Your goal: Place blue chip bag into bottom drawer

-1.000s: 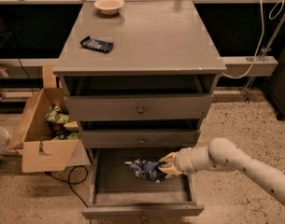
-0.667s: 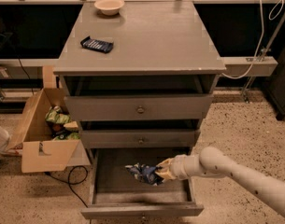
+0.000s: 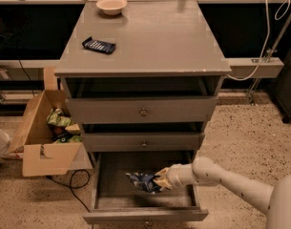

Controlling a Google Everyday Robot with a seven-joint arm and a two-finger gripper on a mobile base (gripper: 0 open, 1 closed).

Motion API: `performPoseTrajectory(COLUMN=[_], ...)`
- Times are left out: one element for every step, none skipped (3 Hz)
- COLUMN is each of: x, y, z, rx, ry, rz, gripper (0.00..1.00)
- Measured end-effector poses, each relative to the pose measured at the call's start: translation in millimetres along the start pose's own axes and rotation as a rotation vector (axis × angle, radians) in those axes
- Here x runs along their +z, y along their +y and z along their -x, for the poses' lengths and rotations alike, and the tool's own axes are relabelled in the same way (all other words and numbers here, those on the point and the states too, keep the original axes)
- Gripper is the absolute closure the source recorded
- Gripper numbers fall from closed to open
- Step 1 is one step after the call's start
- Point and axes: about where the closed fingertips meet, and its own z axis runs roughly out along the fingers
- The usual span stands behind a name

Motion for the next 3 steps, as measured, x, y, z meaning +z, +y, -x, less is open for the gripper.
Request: performPoseTrajectory(x=[30,39,22], y=[-5,-8,-21], z=[-22,-29,-34], rx=[0.058,0.075,0.086], ry=[-0.002,-0.007,-0.029], rz=[0.022,0.031,0.002], gripper=[0.5,0.26,0.03])
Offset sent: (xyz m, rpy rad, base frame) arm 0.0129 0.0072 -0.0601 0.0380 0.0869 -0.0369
